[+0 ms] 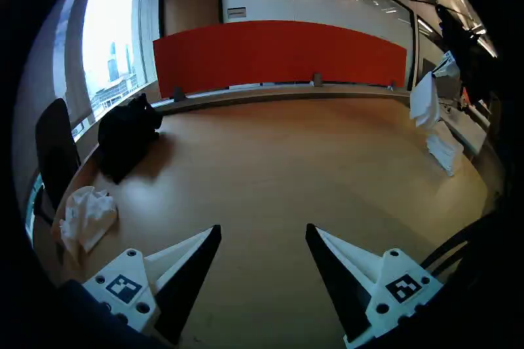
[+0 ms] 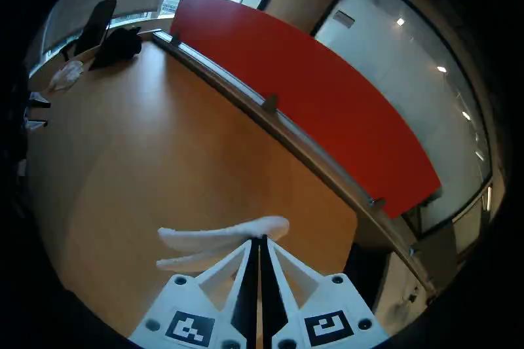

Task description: Fold towel

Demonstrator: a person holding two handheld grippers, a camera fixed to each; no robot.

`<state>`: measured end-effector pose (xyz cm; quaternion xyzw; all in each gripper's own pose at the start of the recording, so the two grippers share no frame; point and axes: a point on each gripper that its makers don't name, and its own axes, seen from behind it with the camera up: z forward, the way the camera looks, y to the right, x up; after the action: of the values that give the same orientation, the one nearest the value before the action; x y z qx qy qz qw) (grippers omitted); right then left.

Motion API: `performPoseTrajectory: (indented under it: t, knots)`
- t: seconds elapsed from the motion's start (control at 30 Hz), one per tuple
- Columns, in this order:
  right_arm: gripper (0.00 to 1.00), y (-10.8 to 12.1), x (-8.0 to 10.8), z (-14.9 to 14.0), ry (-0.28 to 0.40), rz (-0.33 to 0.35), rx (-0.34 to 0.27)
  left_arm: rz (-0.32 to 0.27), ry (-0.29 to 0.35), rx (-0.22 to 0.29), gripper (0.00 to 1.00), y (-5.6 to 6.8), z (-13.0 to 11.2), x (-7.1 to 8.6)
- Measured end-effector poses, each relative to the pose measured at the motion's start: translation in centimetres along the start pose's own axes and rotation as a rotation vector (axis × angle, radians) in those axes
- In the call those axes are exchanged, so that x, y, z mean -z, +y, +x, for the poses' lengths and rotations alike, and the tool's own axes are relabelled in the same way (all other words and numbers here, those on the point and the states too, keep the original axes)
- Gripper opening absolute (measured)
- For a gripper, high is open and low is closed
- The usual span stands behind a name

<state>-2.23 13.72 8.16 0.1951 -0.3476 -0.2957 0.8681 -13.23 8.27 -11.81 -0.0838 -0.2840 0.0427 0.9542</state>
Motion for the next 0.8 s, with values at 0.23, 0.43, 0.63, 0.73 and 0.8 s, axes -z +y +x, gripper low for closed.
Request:
performPoseTrajectory:
  t: [0.23, 0.43, 0.63, 0.73, 0.8]
  knots:
    - [0.01, 0.6, 0.8, -1.5, -0.018, -0.016, -0.014, -0.004, 0.000, -0.008, 0.96, 0.3, 0.2, 0.0]
    - [0.01, 1.1, 2.1, -3.2, -0.033, -0.034, -0.034, -0.010, 0.003, -0.014, 0.96, 0.5, 0.5, 0.1]
    - [0.01, 1.6, 3.7, -6.5, -0.065, -0.058, -0.074, -0.019, 0.005, -0.022, 0.96, 0.8, 0.6, 0.1]
    - [0.01, 1.7, 4.5, -8.6, -0.085, -0.068, -0.102, -0.024, 0.005, -0.027, 0.96, 1.0, 0.6, 0.1]
    - [0.01, 1.6, 4.9, -10.0, -0.099, -0.073, -0.124, -0.027, 0.004, -0.031, 0.96, 1.1, 0.6, 0.2]
